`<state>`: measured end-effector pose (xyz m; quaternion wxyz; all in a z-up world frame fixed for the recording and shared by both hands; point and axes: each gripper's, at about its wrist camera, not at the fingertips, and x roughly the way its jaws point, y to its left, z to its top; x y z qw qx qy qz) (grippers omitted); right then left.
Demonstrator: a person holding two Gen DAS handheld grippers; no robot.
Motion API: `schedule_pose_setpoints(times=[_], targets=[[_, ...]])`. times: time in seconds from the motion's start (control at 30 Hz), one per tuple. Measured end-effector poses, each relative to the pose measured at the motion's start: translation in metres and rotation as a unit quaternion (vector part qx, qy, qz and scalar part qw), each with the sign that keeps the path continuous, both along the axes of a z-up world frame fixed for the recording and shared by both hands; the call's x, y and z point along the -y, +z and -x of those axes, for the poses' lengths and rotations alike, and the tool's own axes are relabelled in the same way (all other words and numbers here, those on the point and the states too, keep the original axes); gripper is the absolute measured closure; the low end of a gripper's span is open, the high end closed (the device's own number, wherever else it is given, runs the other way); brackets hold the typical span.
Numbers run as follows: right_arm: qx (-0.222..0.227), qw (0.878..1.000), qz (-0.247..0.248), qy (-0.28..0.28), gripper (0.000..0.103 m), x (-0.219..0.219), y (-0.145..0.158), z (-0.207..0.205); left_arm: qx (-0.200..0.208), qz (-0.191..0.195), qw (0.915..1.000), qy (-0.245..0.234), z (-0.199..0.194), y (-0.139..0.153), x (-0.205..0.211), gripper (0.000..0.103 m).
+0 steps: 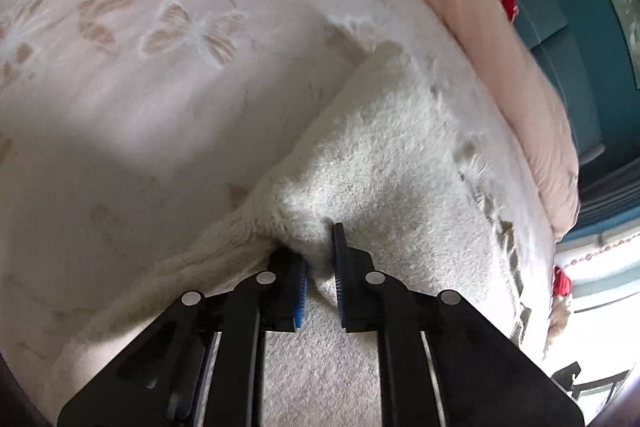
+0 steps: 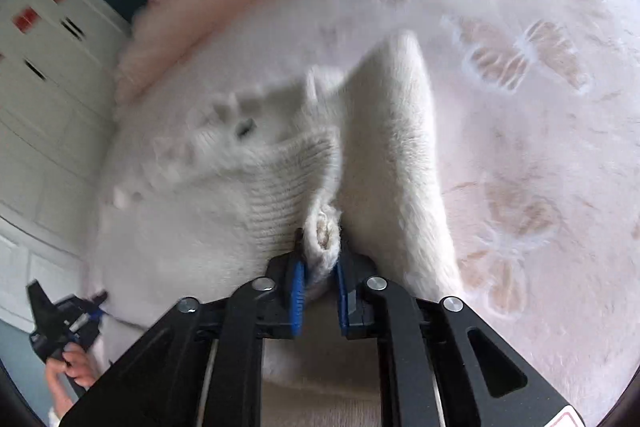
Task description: Fold small clothes
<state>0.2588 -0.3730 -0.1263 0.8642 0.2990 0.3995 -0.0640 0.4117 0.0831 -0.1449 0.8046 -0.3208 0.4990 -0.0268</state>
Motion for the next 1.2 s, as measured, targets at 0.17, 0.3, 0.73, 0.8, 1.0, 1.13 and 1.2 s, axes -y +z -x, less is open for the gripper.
schedule_pose_setpoints(times=[0.17,0.3,0.73,0.8,1.0,1.13,1.2], targets=[[0.041,0.998,0.043,-0.003,0.074,-0.006,0.032,0.060,0.027,-0.018,0.9994,0.007,0.010,0.009,-0.023,0.090],[0.028,0.999,0.047,-0.001,0.062,-0.012,0.029,0.112,0.037,-0.015,0.9988,-0.029,0.030,0.017,-0.027,0.085],[-0.053,0.996,0.014,0.076,0.045,-0.092,-0.015,0.264,0.000,-0.063,0.9959,-0.065,0.224,0.022,-0.087,0.044],[-0.047,0.996,-0.021,0.077,0.045,-0.096,-0.022,0.273,0.000,-0.033,0.9975,-0.063,0.248,0.019,-0.091,0.038],[-0.018,0.995,-0.076,0.057,0.039,-0.096,-0.028,0.278,0.017,-0.025,0.9988,-0.039,0.268,0.016,-0.085,0.031],[-0.002,0.993,-0.103,0.050,0.045,-0.090,-0.028,0.280,0.007,-0.014,0.9992,-0.038,0.260,0.012,-0.080,0.032],[-0.002,0.993,-0.110,0.046,0.081,-0.088,-0.029,0.277,0.007,-0.025,0.9987,-0.044,0.256,0.012,-0.074,0.046]])
